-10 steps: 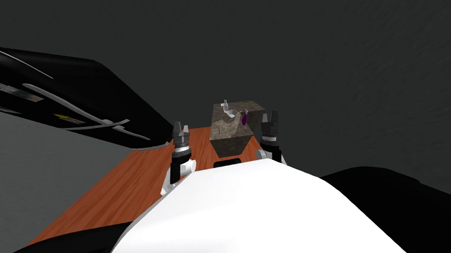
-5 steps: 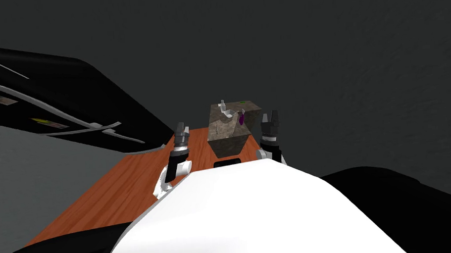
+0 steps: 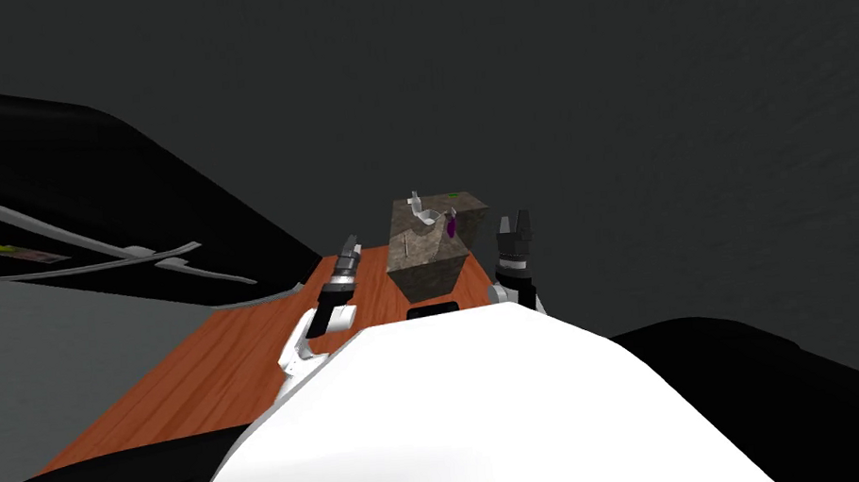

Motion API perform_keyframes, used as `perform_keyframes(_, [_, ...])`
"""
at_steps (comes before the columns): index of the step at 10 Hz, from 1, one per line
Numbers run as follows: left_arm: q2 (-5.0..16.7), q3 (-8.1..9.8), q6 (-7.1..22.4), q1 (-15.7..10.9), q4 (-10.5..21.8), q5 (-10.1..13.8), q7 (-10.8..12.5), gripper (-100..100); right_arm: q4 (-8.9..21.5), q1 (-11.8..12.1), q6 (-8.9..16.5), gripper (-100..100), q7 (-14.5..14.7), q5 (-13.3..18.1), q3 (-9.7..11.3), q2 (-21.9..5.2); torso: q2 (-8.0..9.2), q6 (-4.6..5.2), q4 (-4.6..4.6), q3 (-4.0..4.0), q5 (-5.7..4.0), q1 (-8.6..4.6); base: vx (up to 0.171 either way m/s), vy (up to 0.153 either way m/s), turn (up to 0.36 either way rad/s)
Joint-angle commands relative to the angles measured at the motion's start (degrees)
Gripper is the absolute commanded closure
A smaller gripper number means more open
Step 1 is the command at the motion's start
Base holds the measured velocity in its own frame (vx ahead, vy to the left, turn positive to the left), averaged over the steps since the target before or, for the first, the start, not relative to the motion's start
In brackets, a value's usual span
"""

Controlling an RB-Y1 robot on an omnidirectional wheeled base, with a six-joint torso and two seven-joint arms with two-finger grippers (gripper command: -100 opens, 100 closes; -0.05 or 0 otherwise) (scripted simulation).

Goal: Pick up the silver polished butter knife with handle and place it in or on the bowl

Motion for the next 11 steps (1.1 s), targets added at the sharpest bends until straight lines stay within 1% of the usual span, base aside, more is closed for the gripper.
perform_keyframes(1, [2.86, -0.06, 2.53, -0.14, 1.34, -0.25, 0.47, -100, 0.0, 0.0, 0.0, 0, 0.0, 0.0, 0.0, 0.0, 0.0, 0.0, 0.0, 0.0, 0.0, 0.0, 0.011, -0.076, -0.214])
perform_keyframes(2, [3.45, -0.06, 2.53, -0.14, 1.34, -0.25, 0.47, -100, 0.0, 0.0, 0.0, 0, 0.0, 0.0, 0.0, 0.0, -0.01, 0.02, 0.0, -0.01, 0.0, -0.02, 0.003, -0.046, -0.056])
perform_keyframes(4, [7.34, -0.37, 5.58, -0.84, 3.91, -0.3, 0.89, -100, 0.0, 0.0, 0.0, 0, 0.0, 0.0, 0.0, 0.0, 0.04, 0.0, 0.01, 0.02, 0.02, 0.09, 0.003, -0.058, -0.148])
perform_keyframes(5, [7.8, -0.37, 5.58, -0.84, 3.91, -0.3, 0.89, -100, 0.0, 0.0, 0.0, 0, 0.0, 0.0, 0.0, 0.0, 0.02, 0.01, 0.0, 0.01, 0.0, 0.01, 0.01, -0.055, -0.061])
perform_keyframes(6, [9.92, -0.7, 7.17, -1.18, 5.35, -0.28, 0.99, -100, 0.0, 0.01, 0.0, 0, 0.0, 0.0, -0.01, 0.0, 0.03, -0.03, 0.0, 0.01, 0.0, 0.04, 0.009, -0.057, -0.107])
perform_keyframes(7, [11.49, -1.15, 8.8, -1.51, 6.89, -0.23, 1.02, -100, 0.0, 0.0, 0.0, 0, 0.0, 0.0, 0.0, 0.0, 0.02, 0.0, 0.0, 0.01, 0.01, 0.04, 0.013, -0.081, -0.246])
perform_keyframes(8, [12.29, -1.15, 8.8, -1.51, 6.89, -0.23, 1.02, -100, 0.0, 0.0, 0.0, 0, 0.0, 0.0, 0.0, 0.0, 0.0, 0.01, 0.0, 0.0, 0.0, -0.02, 0.015, -0.055, -0.066])
perform_keyframes(9, [14.34, -1.71, 10.47, -1.82, 8.53, -0.14, 0.98, -100, 0.0, 0.01, 0.0, 0, 0.0, 0.0, -0.01, 0.0, 0.0, -0.04, 0.0, 0.0, 0.0, 0.04, 0.021, -0.071, -0.114])
perform_keyframes(10, [14.6, -1.71, 10.47, -1.82, 8.53, -0.14, 0.98, -100, 0.0, 0.0, 0.0, 0, 0.0, 0.0, 0.0, 0.0, -0.01, -0.01, 0.0, -0.01, 0.0, -0.01, 0.018, -0.055, -0.066])
perform_keyframes(11, [16.54, -2.37, 12.16, -2.13, 10.26, -0.02, 0.86, -100, 0.0, 0.01, 0.0, 0, 0.0, 0.0, -0.01, 0.0, -0.01, -0.03, 0.0, -0.01, 0.0, 0.04, 0.023, -0.056, -0.149])
